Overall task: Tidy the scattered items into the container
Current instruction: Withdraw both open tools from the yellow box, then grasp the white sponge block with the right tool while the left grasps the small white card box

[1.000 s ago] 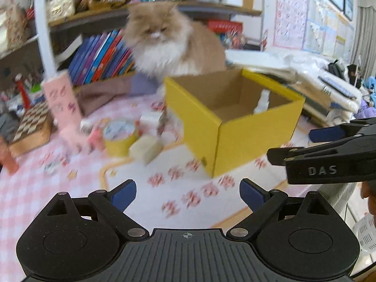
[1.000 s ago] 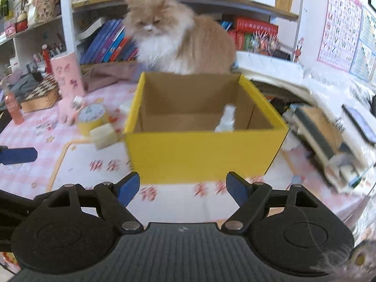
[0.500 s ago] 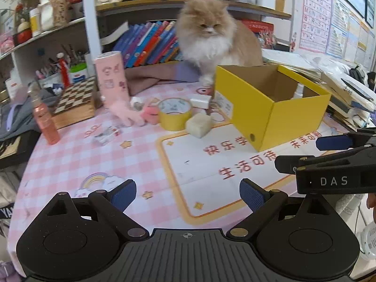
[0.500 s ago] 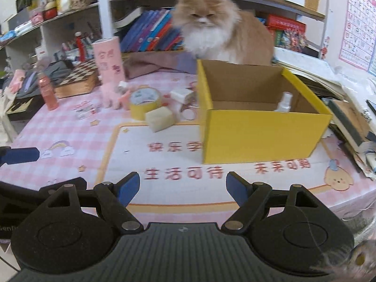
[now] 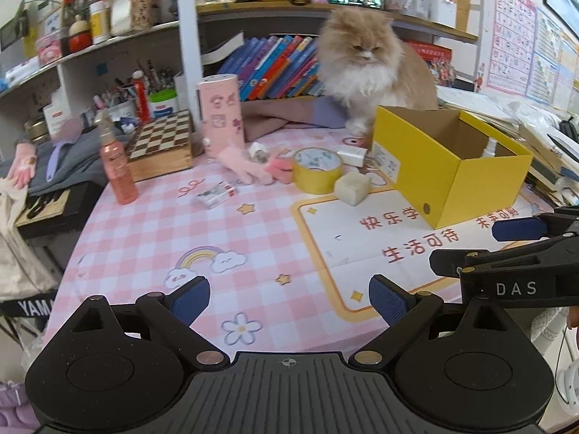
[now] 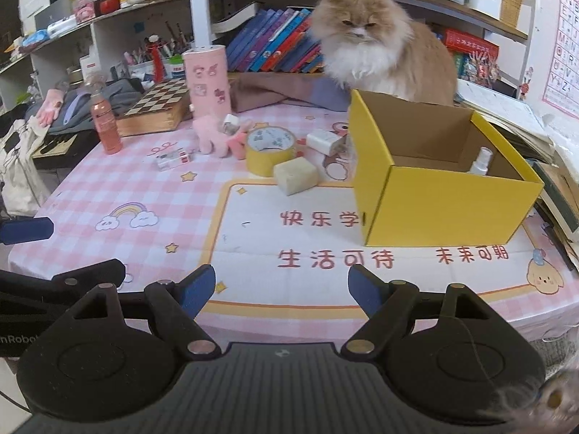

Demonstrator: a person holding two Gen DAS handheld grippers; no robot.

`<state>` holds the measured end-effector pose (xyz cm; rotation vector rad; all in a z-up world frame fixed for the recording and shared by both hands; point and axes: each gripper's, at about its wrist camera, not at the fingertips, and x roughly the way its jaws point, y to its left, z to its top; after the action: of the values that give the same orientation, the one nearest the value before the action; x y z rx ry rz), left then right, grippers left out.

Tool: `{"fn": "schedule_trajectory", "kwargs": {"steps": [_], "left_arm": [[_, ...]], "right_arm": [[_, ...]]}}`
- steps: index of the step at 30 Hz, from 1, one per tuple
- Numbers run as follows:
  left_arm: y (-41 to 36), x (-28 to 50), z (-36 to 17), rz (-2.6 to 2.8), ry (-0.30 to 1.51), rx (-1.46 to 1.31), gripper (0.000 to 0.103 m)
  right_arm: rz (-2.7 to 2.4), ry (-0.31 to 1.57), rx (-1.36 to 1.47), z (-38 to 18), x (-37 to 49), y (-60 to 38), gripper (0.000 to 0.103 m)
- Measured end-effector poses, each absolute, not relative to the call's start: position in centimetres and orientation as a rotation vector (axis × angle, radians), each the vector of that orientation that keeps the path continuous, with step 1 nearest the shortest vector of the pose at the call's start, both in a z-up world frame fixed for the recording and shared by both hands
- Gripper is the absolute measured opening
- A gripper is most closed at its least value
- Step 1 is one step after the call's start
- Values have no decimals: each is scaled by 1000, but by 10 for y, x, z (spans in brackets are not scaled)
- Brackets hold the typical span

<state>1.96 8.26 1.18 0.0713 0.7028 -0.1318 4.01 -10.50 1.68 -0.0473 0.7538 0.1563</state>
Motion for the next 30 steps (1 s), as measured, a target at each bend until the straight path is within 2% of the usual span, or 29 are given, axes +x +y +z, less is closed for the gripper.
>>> {"fn": "schedule_trajectory", "kwargs": {"steps": [17, 30], "left_arm": [[94, 20, 6, -99, 720, 30, 97], [92, 59, -2, -78, 759, 29, 96]], "right_arm": [[198, 761, -97, 17, 41, -88, 77], [227, 801, -129, 7, 85, -84, 77]]}}
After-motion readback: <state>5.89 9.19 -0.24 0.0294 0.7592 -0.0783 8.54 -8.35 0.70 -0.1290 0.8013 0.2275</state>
